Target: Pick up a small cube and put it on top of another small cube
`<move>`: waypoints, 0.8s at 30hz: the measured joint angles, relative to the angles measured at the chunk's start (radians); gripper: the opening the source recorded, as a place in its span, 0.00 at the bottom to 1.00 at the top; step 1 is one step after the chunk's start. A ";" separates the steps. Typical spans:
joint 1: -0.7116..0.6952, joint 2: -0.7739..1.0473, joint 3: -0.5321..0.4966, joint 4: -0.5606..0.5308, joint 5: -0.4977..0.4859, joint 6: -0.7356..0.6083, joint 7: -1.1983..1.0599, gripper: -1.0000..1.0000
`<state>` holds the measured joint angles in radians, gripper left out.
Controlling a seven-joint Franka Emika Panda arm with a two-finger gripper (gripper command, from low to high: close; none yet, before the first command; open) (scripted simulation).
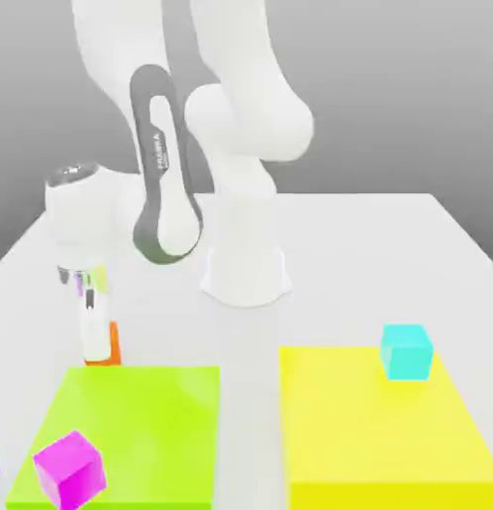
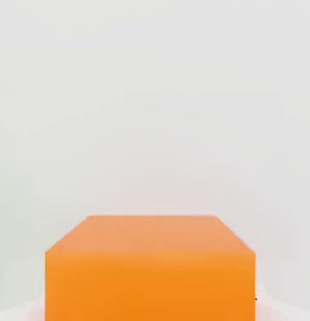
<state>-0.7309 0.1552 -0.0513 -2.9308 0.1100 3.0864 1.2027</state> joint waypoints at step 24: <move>0.257 -0.056 0.105 0.569 -0.106 -0.624 0.053 0.00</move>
<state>-0.4741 0.0990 0.0533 -2.3622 0.0043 2.4620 1.2556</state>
